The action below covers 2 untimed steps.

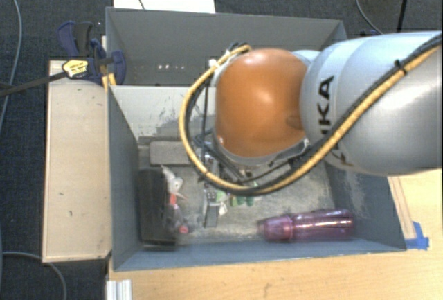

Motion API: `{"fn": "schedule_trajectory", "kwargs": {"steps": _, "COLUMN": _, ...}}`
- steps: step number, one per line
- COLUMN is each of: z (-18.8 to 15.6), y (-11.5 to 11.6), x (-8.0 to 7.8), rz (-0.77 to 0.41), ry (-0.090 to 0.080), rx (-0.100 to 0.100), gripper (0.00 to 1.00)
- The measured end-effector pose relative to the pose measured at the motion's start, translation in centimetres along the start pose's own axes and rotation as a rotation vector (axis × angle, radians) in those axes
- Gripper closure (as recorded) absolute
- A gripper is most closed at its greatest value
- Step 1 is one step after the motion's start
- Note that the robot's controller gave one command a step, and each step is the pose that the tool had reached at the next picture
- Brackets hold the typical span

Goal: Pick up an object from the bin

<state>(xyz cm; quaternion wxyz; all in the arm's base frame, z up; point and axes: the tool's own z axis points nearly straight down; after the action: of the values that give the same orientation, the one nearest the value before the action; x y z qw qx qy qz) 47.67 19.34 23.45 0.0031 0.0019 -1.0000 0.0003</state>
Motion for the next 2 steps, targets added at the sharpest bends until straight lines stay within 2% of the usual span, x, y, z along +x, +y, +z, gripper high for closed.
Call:
{"fn": "schedule_trajectory", "kwargs": {"steps": 1, "z": -0.45, "y": -0.12, "x": -0.17, "rz": 0.005, "ry": -0.008, "rx": -0.002, "gripper": 0.00}}
{"fn": "schedule_trajectory", "kwargs": {"steps": 2, "z": -0.54, "y": -0.13, "x": -0.18, "rz": 0.004, "ry": -0.007, "rx": -0.002, "gripper": 0.00}}
